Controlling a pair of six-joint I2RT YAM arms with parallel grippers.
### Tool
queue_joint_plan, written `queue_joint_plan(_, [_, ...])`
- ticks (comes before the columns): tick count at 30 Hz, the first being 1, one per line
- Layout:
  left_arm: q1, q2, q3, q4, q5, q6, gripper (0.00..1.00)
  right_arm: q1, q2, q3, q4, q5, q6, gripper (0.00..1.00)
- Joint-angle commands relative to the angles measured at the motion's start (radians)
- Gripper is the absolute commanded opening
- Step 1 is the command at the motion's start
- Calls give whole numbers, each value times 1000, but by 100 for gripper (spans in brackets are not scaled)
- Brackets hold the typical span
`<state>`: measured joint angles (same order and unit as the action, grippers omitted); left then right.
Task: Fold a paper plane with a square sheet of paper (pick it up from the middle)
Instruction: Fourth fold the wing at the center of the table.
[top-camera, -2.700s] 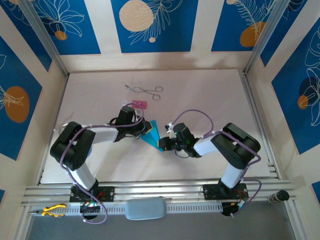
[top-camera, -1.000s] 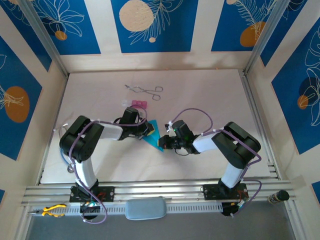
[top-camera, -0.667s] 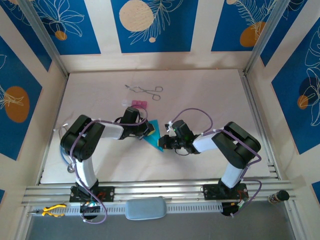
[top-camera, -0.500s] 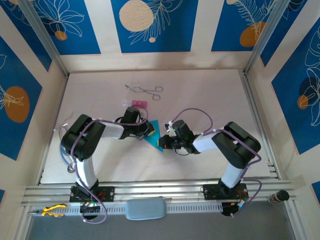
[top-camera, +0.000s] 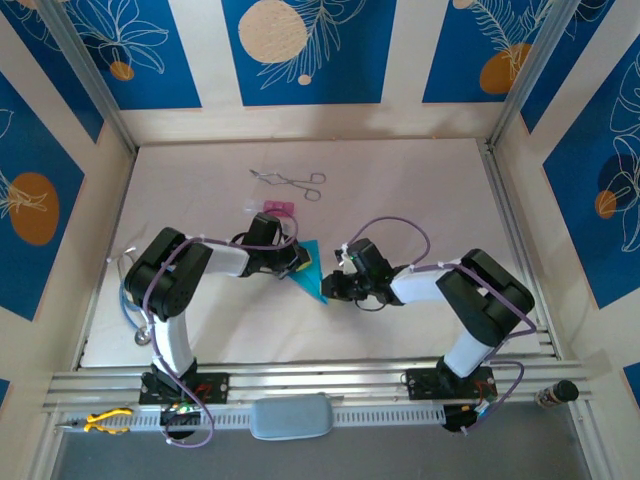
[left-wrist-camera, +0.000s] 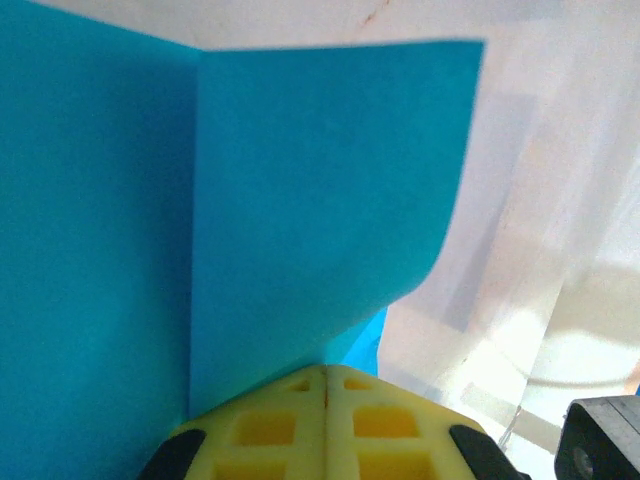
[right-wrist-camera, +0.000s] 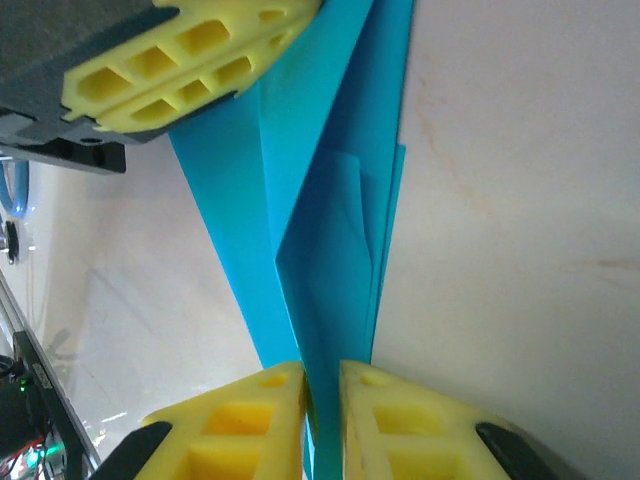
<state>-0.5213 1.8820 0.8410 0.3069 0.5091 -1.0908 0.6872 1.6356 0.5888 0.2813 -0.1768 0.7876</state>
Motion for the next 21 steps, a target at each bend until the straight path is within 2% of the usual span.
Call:
queue_joint_plan(1, [-6, 34, 1, -49, 0, 16, 2, -2, -25, -16, -79, -35, 8, 15])
queue_joint_plan(12, [-5, 22, -6, -43, -5, 8, 2, 9, -34, -27, -118, -47, 2, 12])
queue_joint_plan(21, [-6, 17, -14, -35, -4, 4, 2, 8, -84, 8, -155, -48, -10, 14])
